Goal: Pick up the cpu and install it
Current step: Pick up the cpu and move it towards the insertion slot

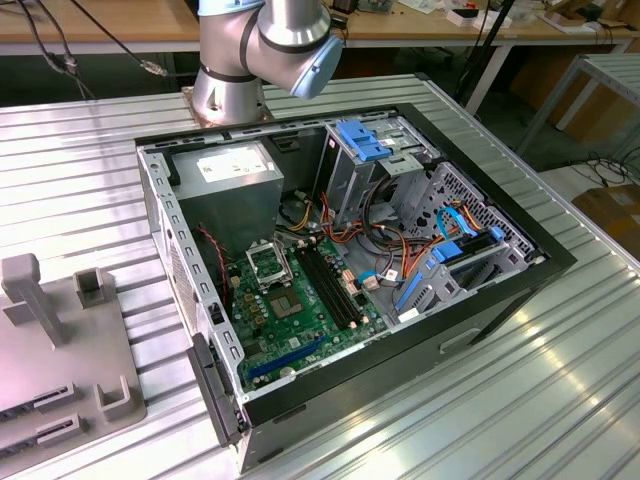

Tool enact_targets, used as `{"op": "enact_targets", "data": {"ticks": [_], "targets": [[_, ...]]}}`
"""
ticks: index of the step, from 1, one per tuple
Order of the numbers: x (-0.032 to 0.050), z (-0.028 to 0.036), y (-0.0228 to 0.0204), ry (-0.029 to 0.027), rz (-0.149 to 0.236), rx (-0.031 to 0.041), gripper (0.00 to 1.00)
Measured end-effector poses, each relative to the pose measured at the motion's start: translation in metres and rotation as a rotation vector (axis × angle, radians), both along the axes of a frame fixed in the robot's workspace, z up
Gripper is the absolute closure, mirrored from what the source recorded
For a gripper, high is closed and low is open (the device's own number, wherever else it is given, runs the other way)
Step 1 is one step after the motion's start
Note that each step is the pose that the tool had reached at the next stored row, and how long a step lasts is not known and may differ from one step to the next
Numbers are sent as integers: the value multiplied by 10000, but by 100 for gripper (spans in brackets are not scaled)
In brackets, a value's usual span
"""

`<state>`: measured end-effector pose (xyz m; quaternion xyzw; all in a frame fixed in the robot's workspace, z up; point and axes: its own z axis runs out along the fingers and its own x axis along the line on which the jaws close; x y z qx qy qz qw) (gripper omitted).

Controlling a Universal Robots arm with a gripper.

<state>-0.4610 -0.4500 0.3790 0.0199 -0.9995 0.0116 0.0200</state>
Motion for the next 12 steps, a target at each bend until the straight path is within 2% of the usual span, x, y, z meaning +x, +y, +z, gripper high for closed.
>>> {"op": "enact_targets", "data": {"ticks": [2, 12], "targets": [[0, 23, 0, 6, 0, 3, 53], [15, 25, -1, 8, 2, 10, 53]]}}
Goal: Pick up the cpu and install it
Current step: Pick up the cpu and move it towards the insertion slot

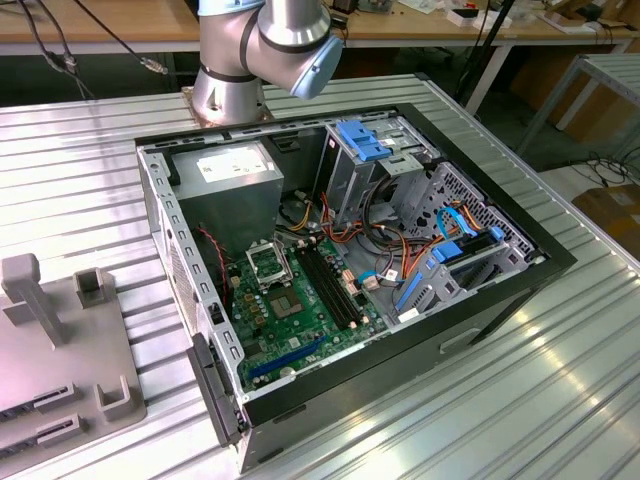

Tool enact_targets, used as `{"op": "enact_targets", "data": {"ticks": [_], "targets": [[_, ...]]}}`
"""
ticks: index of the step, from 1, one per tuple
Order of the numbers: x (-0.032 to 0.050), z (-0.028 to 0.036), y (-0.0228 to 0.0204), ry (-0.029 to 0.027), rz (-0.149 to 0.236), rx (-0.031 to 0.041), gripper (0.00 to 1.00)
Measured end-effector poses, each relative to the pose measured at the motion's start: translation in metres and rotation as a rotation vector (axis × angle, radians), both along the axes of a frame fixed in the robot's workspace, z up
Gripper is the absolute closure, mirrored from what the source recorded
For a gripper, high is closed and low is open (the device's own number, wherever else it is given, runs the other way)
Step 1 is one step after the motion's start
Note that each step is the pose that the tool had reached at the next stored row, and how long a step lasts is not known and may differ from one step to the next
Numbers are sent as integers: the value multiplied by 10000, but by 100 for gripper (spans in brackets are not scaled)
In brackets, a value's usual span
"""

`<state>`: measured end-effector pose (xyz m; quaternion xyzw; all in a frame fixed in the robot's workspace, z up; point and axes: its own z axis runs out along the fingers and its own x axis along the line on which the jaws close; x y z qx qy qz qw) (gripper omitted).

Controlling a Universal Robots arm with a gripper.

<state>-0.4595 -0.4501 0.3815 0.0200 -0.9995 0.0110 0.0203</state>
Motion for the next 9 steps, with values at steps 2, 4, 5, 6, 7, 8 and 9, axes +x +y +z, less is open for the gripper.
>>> {"op": "enact_targets", "data": {"ticks": [2, 4, 5, 6, 7, 8, 9], "targets": [[13, -1, 1, -2, -1, 1, 53], [37, -1, 1, -1, -2, 1, 53], [47, -1, 1, -1, -2, 1, 53], [58, -1, 1, -1, -2, 1, 53], [67, -1, 1, -1, -1, 1, 53], [77, -1, 1, -2, -1, 1, 53], [91, -1, 0, -1, -1, 1, 53]]}}
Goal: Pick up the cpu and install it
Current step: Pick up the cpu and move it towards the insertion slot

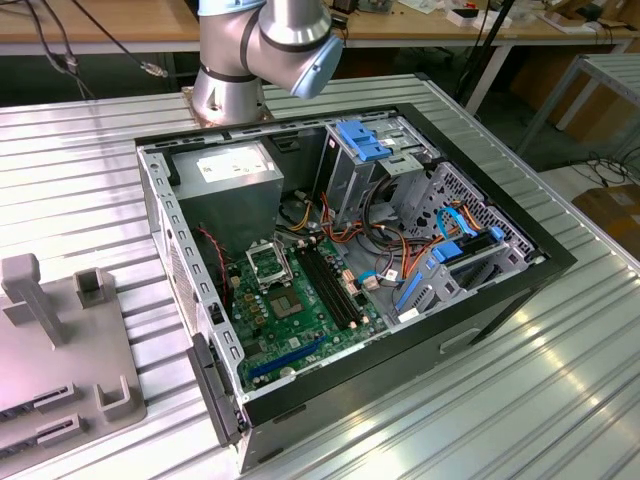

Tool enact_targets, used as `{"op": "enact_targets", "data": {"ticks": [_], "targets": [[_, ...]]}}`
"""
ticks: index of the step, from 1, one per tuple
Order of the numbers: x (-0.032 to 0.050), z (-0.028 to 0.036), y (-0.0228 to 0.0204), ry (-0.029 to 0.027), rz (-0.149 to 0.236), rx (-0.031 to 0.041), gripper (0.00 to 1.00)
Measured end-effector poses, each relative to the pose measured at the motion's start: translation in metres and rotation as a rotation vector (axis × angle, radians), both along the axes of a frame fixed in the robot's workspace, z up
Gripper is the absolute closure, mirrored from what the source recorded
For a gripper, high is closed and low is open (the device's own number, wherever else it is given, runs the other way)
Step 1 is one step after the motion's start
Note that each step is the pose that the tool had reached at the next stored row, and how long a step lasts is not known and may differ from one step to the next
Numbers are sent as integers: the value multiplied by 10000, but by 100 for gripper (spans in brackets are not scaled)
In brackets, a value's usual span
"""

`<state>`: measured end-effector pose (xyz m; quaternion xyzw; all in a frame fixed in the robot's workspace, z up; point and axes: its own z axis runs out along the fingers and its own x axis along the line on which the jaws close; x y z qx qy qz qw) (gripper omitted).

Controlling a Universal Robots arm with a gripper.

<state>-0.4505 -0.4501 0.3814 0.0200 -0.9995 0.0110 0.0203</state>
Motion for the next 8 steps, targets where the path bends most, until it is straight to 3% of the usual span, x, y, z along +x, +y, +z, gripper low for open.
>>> {"op": "enact_targets", "data": {"ticks": [8], "targets": [[100, 0, 0, -1, 0, 0, 53]]}}
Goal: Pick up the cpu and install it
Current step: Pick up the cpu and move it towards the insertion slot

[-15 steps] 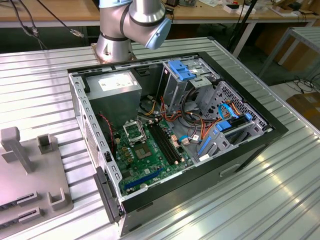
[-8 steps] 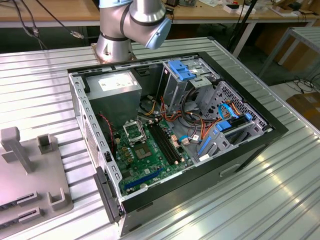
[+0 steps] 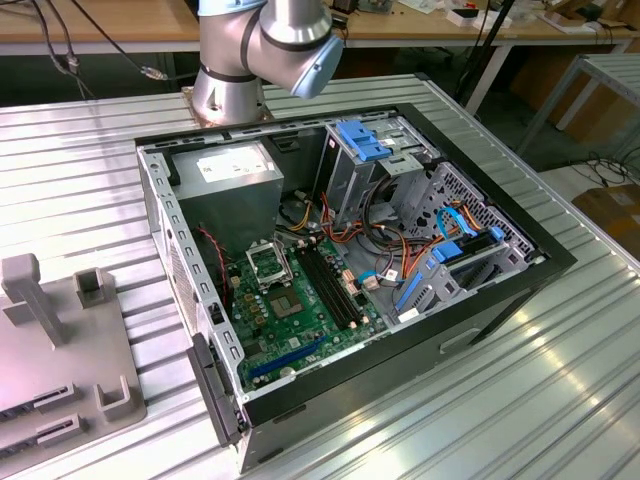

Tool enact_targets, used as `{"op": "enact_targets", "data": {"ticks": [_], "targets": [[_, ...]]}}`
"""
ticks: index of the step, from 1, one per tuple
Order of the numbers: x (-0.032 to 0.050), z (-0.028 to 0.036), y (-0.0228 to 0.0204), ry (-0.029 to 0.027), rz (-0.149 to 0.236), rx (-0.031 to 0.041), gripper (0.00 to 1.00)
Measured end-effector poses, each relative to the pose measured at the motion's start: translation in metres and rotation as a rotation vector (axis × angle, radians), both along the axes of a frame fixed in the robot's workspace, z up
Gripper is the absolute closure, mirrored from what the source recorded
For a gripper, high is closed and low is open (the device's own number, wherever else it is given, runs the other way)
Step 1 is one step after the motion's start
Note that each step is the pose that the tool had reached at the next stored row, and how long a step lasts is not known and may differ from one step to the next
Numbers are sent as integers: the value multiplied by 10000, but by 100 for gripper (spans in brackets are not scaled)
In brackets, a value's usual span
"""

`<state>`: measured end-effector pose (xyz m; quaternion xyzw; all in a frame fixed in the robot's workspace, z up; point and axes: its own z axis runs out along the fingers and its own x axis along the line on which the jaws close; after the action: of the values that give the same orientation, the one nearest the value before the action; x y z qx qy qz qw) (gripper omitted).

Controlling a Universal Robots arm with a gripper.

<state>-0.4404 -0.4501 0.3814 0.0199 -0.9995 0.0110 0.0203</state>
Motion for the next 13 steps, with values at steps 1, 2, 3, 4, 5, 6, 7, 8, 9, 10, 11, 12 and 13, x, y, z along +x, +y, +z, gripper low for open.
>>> {"op": "enact_targets", "data": {"ticks": [1, 2, 3, 4, 5, 6, 7, 8, 9, 10, 11, 12, 13], "targets": [[12, 0, 0, 0, 0, 0, 53], [23, 0, 0, 0, 0, 0, 53], [36, 0, 0, 1, 0, 0, 53], [49, 1, 0, 1, 0, 0, 53], [69, 1, 0, 1, 0, 0, 53], [105, 1, 0, 1, 0, 0, 53], [131, 0, 0, 0, -1, 0, 53], [146, 0, 0, 0, -1, 0, 53], [160, 0, 0, 1, -1, 0, 53], [174, 0, 0, 0, -1, 1, 53], [192, 0, 0, 0, -1, 0, 53], [209, 0, 0, 1, 0, 0, 53], [223, 0, 0, 1, 0, 0, 53]]}}
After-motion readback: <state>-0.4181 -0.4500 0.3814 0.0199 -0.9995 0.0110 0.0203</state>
